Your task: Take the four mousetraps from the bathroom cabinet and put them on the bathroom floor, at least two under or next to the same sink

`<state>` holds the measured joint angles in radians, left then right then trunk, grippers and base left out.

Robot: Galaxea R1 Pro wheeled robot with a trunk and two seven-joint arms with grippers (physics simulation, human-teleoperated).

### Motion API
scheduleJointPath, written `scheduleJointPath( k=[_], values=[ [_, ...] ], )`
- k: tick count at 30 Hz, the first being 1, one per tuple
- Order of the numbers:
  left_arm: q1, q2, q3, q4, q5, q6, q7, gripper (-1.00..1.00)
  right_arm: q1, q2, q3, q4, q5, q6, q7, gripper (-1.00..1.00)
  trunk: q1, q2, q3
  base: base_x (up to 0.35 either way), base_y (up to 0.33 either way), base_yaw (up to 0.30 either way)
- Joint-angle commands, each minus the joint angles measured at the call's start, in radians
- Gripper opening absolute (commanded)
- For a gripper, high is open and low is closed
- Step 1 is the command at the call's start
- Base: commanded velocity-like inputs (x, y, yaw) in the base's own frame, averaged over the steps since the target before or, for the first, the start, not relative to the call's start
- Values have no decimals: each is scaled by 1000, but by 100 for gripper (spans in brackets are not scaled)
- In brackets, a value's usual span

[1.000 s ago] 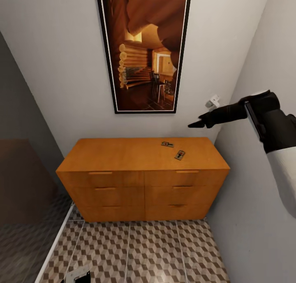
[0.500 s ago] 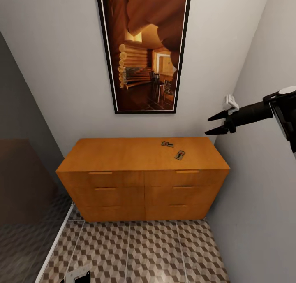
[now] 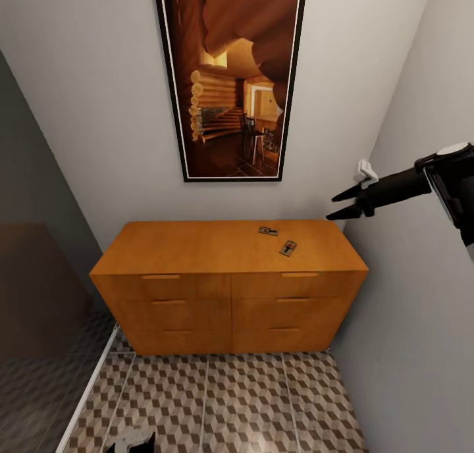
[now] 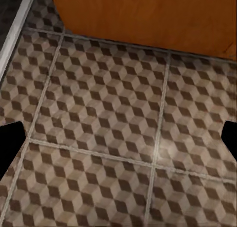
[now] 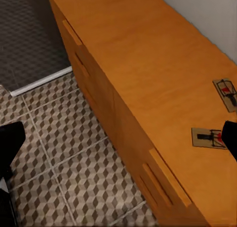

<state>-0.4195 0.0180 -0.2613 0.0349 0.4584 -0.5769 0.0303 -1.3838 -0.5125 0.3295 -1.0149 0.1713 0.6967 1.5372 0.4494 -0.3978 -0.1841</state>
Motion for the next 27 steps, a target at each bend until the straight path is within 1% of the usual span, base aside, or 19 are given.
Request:
scheduleJointPath(
  k=[1, 2, 3, 4, 6, 7, 8, 9, 10, 11, 13, 15, 16, 18, 22, 27],
  values=[
    [0, 0, -8, 4, -5, -3, -19, 100, -1, -1, 3, 5, 9, 15, 6, 100, 1, -2, -2, 0, 0, 0],
    [5, 0, -8, 6, -17, 5, -54, 100, -1, -1, 5, 17, 19, 20, 5, 100, 1, -2, -2, 0, 0, 0],
    [15, 0, -9, 7, -26, 24, -75, 100, -1, -1, 5, 25, 35, 23, 5, 100, 1, -2, -2, 0, 0, 0],
    [21, 0, -10, 7, -30, 38, -83, 100, -1, -1, 5, 29, 44, 24, 5, 100, 1, -2, -2, 0, 0, 0],
    [55, 8, -25, 8, -51, 106, -101, 100, -1, -2, 5, 48, 74, 25, 3, 100, 1, -2, -2, 0, 0, 0],
    [92, 32, -42, 8, -71, 153, -108, 100, -1, -3, 5, 62, 89, 25, 3, 100, 1, -2, -2, 0, 0, 0],
    [103, 40, -44, 8, -74, 159, -110, 100, -1, -3, 5, 65, 91, 24, 3, 100, 1, -2, -2, 0, 0, 0],
    [127, 55, -48, 8, -78, 169, -113, 100, -1, -3, 5, 68, 93, 24, 3, 100, 1, -2, -2, 0, 0, 0],
    [141, 61, -49, 8, -80, 172, -113, 100, -1, -3, 6, 69, 94, 24, 3, 100, 1, -2, -2, 0, 0, 0],
    [187, 73, -52, 8, -83, 177, -113, 100, -1, -2, 6, 71, 97, 24, 2, 100, 1, -2, -2, 0, 0, 0],
    [255, 83, -54, 7, -85, 178, -113, 100, -1, -2, 6, 73, 98, 25, 3, 100, 1, -2, -2, 0, 0, 0],
    [320, 88, -55, 7, -86, 162, -113, 100, -1, -2, 4, 73, 98, 26, 3, 100, 1, -2, -2, 0, 0, 0],
    [334, 88, -55, 7, -87, 154, -113, 100, -1, -2, 4, 73, 98, 27, 4, 100, 1, -2, -2, 0, 0, 0],
    [375, 91, -56, 7, -87, 115, -114, 100, -1, -2, 3, 71, 98, 27, 4, 100, 1, -2, -2, 0, 0, 0],
    [401, 92, -56, 6, -86, 89, -115, 100, -1, -3, 4, 69, 99, 27, 4, 100, 1, -2, -2, 17, 0, 0],
    [409, 91, -55, 6, -86, 82, -117, 100, -1, -3, 7, 69, 100, 27, 4, 100, 1, -2, -2, 245, 0, 0]
  ],
)
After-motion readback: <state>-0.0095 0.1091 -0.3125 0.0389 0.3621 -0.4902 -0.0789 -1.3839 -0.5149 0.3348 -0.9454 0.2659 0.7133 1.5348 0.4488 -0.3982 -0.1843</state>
